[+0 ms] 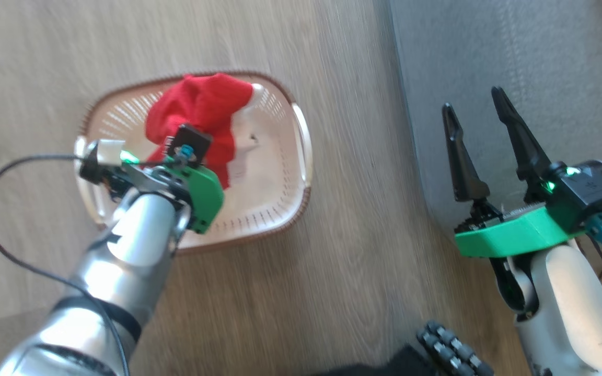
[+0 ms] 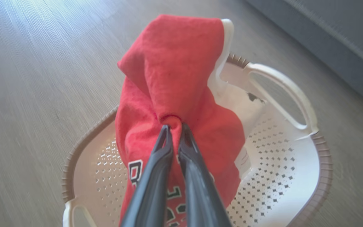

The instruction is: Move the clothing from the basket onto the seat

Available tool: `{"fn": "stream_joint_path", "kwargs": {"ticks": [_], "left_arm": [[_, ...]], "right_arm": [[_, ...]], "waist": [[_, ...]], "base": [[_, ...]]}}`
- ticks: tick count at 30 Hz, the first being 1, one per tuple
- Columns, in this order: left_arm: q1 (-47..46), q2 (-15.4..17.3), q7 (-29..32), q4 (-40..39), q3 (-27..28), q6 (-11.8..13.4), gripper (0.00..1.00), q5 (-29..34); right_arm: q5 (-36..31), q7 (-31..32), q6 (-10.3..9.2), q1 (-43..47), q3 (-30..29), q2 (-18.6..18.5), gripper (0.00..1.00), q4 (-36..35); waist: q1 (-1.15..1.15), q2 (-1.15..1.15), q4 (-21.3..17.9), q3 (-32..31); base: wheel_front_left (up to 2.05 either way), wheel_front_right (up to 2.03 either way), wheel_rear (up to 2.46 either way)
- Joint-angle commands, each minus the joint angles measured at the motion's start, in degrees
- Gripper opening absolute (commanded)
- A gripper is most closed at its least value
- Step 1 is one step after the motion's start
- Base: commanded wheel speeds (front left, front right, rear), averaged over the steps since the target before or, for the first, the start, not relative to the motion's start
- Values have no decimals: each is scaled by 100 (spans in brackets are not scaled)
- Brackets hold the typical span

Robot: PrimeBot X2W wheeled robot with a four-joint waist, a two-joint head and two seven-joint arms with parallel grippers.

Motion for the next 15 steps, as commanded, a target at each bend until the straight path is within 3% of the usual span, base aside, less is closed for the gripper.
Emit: {"fn": "stream_joint_path", "kwargs": {"ticks": [1, 15], "left_arm": [[352, 31, -75, -684, 193, 73, 0, -122], [1589, 137, -78, -4007, 1117, 282, 0, -306]], "right_arm": [[4, -13, -1, 212, 34, -152, 100, -100], [25, -13, -1, 751, -84, -307, 100, 28]], "waist": [[1, 0, 420, -918], [1, 0, 951, -2202]], "base": [[0, 0, 0], [0, 0, 0]]}}
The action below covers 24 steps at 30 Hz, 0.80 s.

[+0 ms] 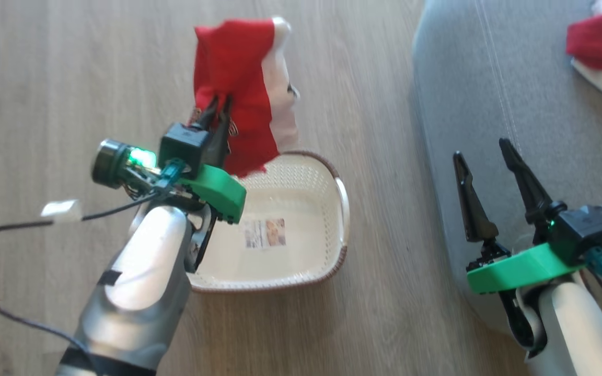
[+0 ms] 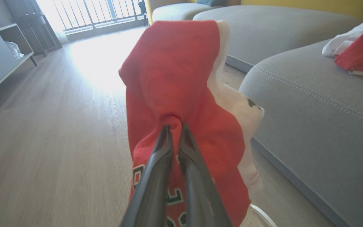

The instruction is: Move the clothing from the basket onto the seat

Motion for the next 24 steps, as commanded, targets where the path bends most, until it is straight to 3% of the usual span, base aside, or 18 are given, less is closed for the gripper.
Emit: {"fn": "stream_joint_path", "kwargs": {"ticks": [1, 6, 11, 16, 24], "left_arm": [[-6, 122, -70, -483, 298, 38, 0, 52], [335, 146, -70, -1862, 659, -17, 0, 224], [574, 157, -71, -2732, 736, -48, 0, 480], [825, 109, -71, -3289, 681, -41, 0, 531], [1213, 46, -71, -3664, 234, -309, 0, 563]], "right_arm": [[22, -13, -1, 60, 91, -63, 100, -144], [33, -13, -1, 228, 128, -39, 100, -110], [32, -13, -1, 361, 174, -32, 100, -87], [49, -13, -1, 446, 201, -18, 100, -104], [39, -13, -1, 546, 242, -37, 100, -101]], "waist": [[1, -1, 260, -382], [1, -1, 384, -784], [1, -1, 456, -1061], [1, -1, 506, -1199], [1, -1, 554, -1325]], "base": [[0, 0, 0], [0, 0, 0], [0, 0, 0], [0, 0, 0], [0, 0, 0]]}}
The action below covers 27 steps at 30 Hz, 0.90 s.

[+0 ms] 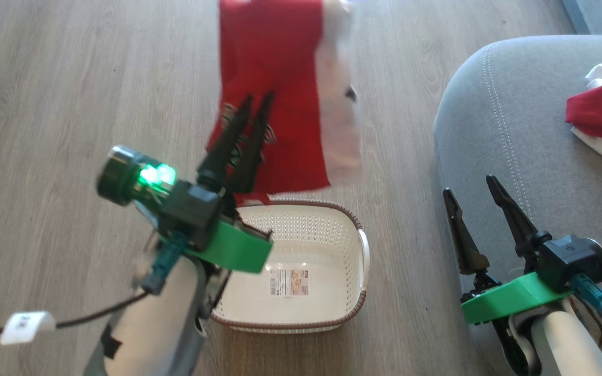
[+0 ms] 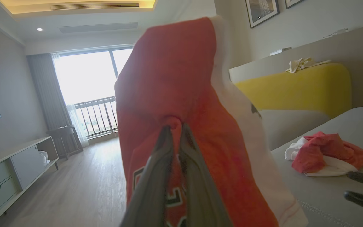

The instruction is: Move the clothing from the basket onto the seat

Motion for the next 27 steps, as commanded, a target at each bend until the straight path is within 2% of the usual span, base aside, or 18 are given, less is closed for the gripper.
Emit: {"fn": "stream_joint_path", "kwargs": {"ticks": [1, 5, 17, 27], "left_arm": [[-72, 33, -28, -240, 91, -67, 0, 67], [121, 8, -28, -235, -195, -193, 0, 80], [328, -57, -28, -233, -702, -324, 0, 5], [368, -74, -28, -34, -823, -365, 0, -37]], "right_arm": [[36, -13, -1, 1, 126, -45, 100, -180], [36, -13, -1, 42, 134, -55, 100, -169], [18, -13, -1, 117, 141, -57, 100, -132], [15, -13, -1, 62, 111, -56, 100, -154]], "waist": [[1, -1, 0, -32], [1, -1, -13, -100], [1, -1, -31, -172], [1, -1, -54, -84]], "base": [[0, 0, 0], [0, 0, 0], [0, 0, 0], [0, 0, 0]]}}
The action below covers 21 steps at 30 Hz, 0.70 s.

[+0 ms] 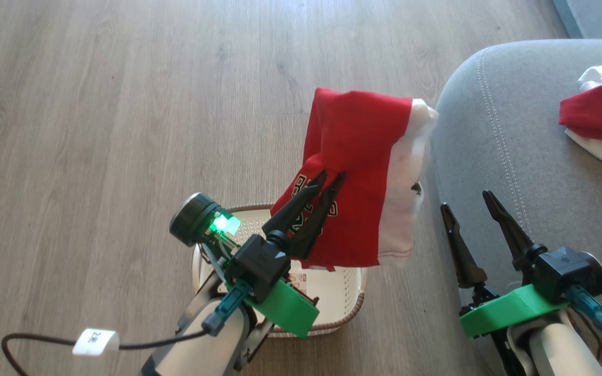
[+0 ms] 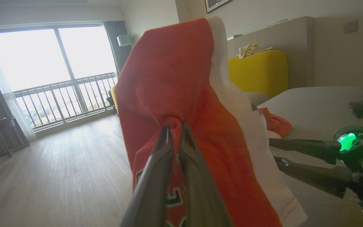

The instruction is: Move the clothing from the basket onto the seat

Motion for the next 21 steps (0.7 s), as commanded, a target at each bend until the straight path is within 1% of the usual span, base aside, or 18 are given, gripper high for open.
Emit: {"fn": "stream_joint_path", "kwargs": {"ticks": [1, 14, 19, 21], "left_arm": [[-148, -35, -29, -141, 133, -35, 0, -27], [-215, -41, -29, -181, 257, 13, 0, -32], [-251, -42, -29, -218, 416, 47, 0, 6], [-276, -42, -29, -238, 500, 59, 0, 19]], "right_arm": [[16, -13, -1, -155, 82, -52, 100, -196], [17, -13, -1, -177, 77, -86, 100, -284], [43, -13, -1, -158, 204, -226, 100, -418], [81, -13, -1, -145, 358, -344, 100, -531]], "waist": [[0, 0, -11, 32], [0, 0, -58, 116], [0, 0, -101, 121], [0, 0, -111, 132]], "base": [[0, 0, 0], [0, 0, 0], [0, 0, 0], [0, 0, 0]]}}
